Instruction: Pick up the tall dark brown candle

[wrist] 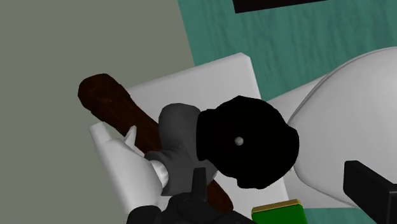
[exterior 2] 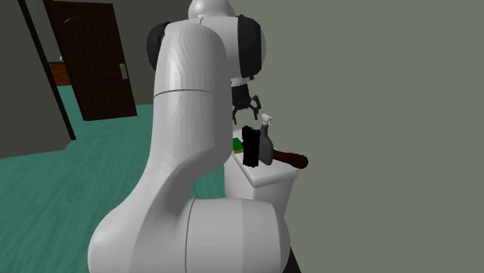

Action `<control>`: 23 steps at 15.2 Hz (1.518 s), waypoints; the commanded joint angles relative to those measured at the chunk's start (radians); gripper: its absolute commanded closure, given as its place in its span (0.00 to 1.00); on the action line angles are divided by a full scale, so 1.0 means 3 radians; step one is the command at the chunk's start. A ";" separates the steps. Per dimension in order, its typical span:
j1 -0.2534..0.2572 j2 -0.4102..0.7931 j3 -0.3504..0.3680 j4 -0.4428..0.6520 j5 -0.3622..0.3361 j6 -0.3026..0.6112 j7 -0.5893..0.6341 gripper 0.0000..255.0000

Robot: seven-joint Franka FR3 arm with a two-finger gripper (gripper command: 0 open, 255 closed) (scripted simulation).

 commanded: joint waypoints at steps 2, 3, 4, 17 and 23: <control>-0.0003 0.0025 0.0001 -0.0074 -0.0001 0.0099 0.0014 0.00; -0.0003 0.0026 0.0001 -0.0072 -0.0001 0.0099 0.0014 0.00; -0.0005 0.0026 0.0000 -0.0071 -0.0001 0.0098 0.0011 1.00; -0.0002 -0.0008 -0.0002 0.0053 0.0001 -0.0058 -0.0014 1.00; -0.0002 -0.0035 -0.0005 0.0279 0.0005 -0.0307 -0.0057 1.00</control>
